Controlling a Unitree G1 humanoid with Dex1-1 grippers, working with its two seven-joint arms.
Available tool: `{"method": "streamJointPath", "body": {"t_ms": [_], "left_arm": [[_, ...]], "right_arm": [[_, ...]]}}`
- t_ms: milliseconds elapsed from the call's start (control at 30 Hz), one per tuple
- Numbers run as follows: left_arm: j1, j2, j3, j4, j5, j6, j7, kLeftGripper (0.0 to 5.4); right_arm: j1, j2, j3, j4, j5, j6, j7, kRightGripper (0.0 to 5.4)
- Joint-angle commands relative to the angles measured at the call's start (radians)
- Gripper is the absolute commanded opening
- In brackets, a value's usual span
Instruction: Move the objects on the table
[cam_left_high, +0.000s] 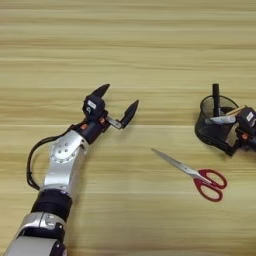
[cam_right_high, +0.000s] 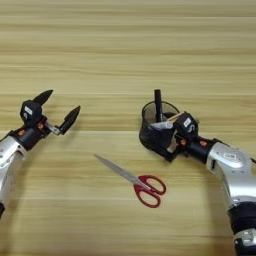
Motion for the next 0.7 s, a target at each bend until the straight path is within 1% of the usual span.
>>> {"method": "streamJointPath", "body": {"t_ms": [33,467,700], "left_arm": [[-0.013,0.004,0.0,0.005,0.013,-0.01,0.0,5.4],[-0.016,0.004,0.001,0.01,0.013,-0.011,0.0,5.4],[-0.017,0.004,0.001,0.012,0.013,-0.012,0.0,5.4]], "right_arm": [[-0.001,-0.006,-0.005,0.008,-0.002,-0.003,0.005,5.39],[0.007,-0.017,-0.017,0.019,0.003,-0.005,0.029,5.39],[0.018,-0.026,-0.022,0.021,0.012,0.004,0.067,5.39]]}}
